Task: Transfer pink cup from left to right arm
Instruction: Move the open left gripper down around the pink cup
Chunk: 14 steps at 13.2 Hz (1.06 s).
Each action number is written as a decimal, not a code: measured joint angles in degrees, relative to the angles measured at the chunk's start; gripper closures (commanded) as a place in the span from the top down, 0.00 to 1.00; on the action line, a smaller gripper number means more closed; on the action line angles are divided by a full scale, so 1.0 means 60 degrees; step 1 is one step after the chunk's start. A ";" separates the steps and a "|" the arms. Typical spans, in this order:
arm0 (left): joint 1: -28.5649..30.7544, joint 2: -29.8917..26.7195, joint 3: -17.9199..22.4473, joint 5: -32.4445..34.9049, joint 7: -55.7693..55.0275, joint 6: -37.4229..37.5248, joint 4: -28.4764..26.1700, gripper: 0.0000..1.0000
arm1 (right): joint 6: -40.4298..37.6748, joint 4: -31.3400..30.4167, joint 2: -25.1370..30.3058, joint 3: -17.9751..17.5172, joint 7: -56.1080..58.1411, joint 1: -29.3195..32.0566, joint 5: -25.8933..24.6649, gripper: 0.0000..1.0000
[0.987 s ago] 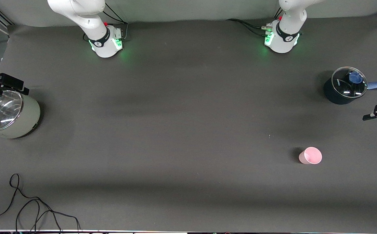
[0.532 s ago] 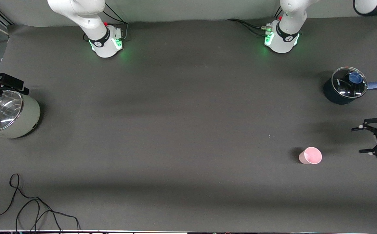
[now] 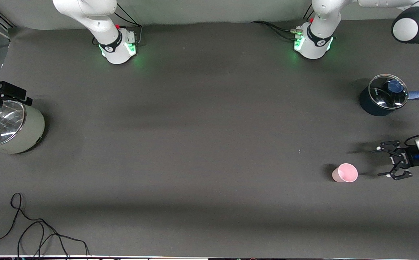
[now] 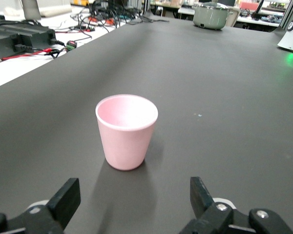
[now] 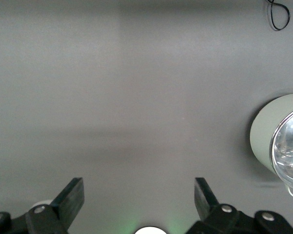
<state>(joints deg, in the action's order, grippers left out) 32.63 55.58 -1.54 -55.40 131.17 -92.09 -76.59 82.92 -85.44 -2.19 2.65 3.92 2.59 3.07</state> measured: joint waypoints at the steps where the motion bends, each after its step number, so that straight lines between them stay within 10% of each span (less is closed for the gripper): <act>1: 0.0064 0.0250 -0.0043 -0.0170 0.0330 0.0000 0.0008 1.00 | 0.0000 0.0000 0.0000 0.0000 0.0000 0.0000 0.0000 1.00; 14: 0.0147 0.1604 -0.0591 -0.2095 0.1798 -0.0217 0.0081 1.00 | 0.0000 0.0000 0.0000 0.0000 -0.0004 0.0002 0.0000 1.00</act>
<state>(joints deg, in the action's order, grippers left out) 33.51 65.21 -5.09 -67.98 141.96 -93.39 -76.11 82.92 -85.44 -2.19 2.65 3.90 2.60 3.07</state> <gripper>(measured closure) 0.000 0.000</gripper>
